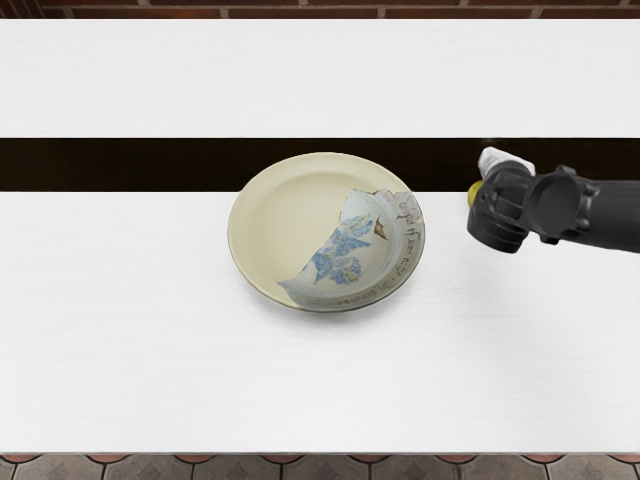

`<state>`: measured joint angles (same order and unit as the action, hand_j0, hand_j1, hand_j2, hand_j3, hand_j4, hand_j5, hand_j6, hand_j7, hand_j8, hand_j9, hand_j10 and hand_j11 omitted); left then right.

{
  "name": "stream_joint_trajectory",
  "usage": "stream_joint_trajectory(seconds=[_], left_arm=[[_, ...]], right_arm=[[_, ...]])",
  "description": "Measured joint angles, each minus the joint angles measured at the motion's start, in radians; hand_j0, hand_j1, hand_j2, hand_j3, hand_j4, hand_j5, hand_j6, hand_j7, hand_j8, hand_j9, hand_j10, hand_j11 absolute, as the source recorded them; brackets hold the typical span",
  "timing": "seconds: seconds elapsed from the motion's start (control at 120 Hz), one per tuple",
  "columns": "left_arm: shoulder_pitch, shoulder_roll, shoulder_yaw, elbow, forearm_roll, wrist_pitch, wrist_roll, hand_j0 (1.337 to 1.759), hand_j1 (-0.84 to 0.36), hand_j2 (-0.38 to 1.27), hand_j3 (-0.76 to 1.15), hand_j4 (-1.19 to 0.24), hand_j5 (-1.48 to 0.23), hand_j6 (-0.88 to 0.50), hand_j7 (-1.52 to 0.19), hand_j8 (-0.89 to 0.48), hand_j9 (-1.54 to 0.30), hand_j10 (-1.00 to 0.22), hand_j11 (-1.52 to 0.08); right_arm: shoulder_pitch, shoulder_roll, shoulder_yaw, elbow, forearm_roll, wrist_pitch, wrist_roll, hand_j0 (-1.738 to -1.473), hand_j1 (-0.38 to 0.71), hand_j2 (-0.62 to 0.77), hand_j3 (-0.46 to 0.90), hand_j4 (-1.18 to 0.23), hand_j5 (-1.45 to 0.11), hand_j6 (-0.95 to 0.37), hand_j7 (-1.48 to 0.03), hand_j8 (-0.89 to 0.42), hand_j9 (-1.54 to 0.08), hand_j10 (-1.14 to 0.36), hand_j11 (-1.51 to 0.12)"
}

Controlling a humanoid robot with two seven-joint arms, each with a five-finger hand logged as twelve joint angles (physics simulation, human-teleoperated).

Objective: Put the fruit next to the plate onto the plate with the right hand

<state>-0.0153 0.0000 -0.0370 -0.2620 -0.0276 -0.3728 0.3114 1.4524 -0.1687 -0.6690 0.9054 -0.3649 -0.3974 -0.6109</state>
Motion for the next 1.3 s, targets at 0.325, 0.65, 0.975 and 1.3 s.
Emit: stream_joint_trajectory(seconds=[0.325, 0.65, 0.975, 1.3], left_arm=[[0.000, 0.000, 0.000, 0.000, 0.000, 0.000, 0.000, 1.658, 0.35, 0.00, 0.00, 0.00, 0.00, 0.00, 0.00, 0.00, 0.00, 0.00, 0.00], [0.000, 0.000, 0.000, 0.000, 0.000, 0.000, 0.000, 1.658, 0.35, 0.00, 0.00, 0.00, 0.00, 0.00, 0.00, 0.00, 0.00, 0.00, 0.00], [0.000, 0.000, 0.000, 0.000, 0.000, 0.000, 0.000, 1.658, 0.35, 0.00, 0.00, 0.00, 0.00, 0.00, 0.00, 0.00, 0.00, 0.00, 0.00], [0.000, 0.000, 0.000, 0.000, 0.000, 0.000, 0.000, 1.658, 0.35, 0.00, 0.00, 0.00, 0.00, 0.00, 0.00, 0.00, 0.00, 0.00, 0.00]], right_arm=[[0.001, -0.011, 0.016, 0.006, 0.002, 0.011, 0.000, -1.658, -0.01, -0.06, 0.00, -0.29, -0.37, -0.29, -0.37, -0.29, -0.37, -0.29, -0.37], [-0.001, -0.015, 0.021, 0.007, 0.003, 0.012, 0.000, -1.658, 0.12, -0.08, 0.00, -0.39, -0.51, -0.39, -0.51, -0.39, -0.51, -0.39, -0.51], [-0.003, -0.015, 0.023, 0.007, 0.002, 0.012, 0.000, -1.657, 0.23, -0.09, 0.00, -0.50, -0.63, -0.42, -0.64, -0.49, -0.63, -0.50, -0.63], [-0.010, -0.015, 0.035, 0.006, -0.004, 0.012, -0.001, -1.651, 0.26, -0.05, 0.00, -0.51, -0.73, -0.36, -0.74, -0.44, -0.74, -0.58, -0.74]])
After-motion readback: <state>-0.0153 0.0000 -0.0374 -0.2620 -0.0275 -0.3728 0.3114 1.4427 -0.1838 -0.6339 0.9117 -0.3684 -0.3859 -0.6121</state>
